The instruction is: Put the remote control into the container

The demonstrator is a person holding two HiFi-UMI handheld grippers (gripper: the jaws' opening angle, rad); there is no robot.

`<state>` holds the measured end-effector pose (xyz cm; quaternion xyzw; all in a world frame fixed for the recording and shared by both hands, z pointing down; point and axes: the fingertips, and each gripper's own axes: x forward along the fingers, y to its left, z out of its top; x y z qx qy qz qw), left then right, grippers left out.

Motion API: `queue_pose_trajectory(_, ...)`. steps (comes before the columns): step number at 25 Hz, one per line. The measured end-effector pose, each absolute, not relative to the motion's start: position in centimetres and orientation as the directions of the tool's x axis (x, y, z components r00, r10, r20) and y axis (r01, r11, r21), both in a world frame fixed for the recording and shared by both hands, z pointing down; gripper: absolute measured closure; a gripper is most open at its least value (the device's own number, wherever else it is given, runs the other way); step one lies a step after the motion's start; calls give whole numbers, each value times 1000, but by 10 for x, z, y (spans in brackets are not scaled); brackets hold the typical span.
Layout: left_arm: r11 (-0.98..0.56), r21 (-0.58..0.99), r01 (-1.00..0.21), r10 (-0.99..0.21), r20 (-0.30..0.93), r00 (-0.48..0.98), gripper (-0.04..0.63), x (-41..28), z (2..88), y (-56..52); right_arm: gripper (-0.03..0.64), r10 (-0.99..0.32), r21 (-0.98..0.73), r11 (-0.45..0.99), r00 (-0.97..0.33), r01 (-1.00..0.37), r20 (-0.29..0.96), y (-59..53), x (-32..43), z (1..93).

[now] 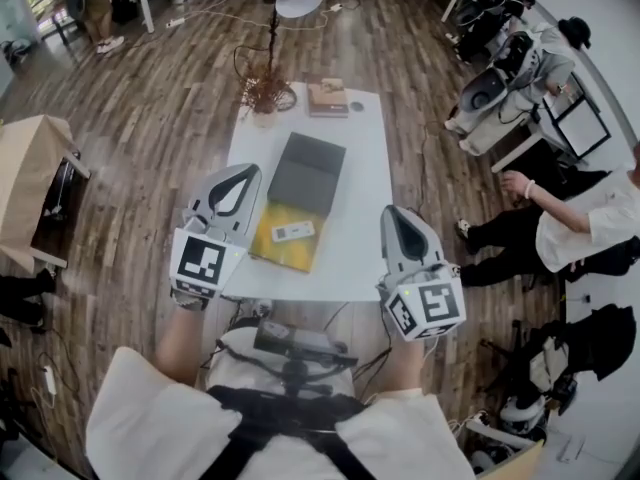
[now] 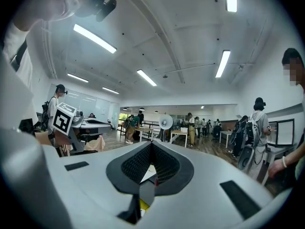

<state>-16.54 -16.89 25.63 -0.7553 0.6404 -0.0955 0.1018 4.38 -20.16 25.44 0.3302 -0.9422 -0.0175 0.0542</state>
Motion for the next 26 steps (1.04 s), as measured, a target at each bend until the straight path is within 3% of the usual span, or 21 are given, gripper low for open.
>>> queue_pose_trajectory(26,-142,-296,-945,-989,10,146,583,-166,243,-167,614,-611,89,791,-788,-605,77,-199,35,239)
